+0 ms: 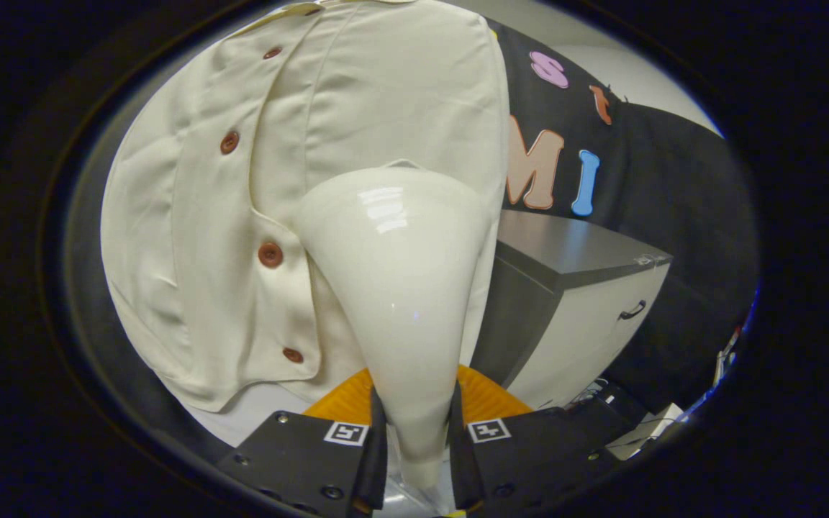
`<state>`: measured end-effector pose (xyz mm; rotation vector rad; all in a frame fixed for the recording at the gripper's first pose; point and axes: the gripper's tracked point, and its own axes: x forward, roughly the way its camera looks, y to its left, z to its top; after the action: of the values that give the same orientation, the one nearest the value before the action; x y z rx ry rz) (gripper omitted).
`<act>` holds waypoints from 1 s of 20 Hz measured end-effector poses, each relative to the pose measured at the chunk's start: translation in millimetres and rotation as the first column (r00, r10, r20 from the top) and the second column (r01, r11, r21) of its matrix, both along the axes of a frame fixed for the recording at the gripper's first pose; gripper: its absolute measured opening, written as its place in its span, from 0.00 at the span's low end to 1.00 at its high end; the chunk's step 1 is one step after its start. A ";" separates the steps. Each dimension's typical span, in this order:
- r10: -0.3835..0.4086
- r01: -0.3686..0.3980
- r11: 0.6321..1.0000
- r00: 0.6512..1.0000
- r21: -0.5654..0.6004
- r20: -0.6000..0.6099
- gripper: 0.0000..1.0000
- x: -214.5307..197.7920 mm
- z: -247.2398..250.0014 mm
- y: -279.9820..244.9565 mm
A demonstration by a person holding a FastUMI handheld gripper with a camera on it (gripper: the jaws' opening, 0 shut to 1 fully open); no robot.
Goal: Iron the clothes twice with a garment steamer, once on the left side and once on the right side.
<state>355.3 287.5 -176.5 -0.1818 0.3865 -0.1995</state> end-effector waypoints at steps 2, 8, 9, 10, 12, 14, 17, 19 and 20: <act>-0.010 0.010 1.000 1.000 0.009 0.001 0.36 -1.5 -10.9 -2.6; -0.029 0.029 1.000 0.997 0.001 -0.065 0.36 -18.3 -56.5 -11.2; -0.034 0.035 0.999 0.997 0.010 -0.068 0.36 -19.9 -62.4 -12.6; -0.039 0.040 0.999 0.997 0.018 -0.068 0.36 -21.3 -67.9 -13.9; -0.048 0.049 0.999 0.997 0.017 -0.061 0.36 -23.4 -78.1 -16.9; -0.056 0.057 0.998 0.996 0.013 -0.069 0.36 -26.9 -94.2 -20.1; -0.071 0.074 0.997 0.994 0.025 -0.077 0.36 -33.1 -115.1 -22.8; -0.081 0.083 0.996 0.992 0.016 -0.095 0.36 -37.3 -125.6 -26.1; -0.088 0.089 0.996 0.991 0.005 -0.103 0.36 -40.7 -128.5 -26.6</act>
<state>314.6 260.9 -305.0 -0.1662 0.4985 -0.2765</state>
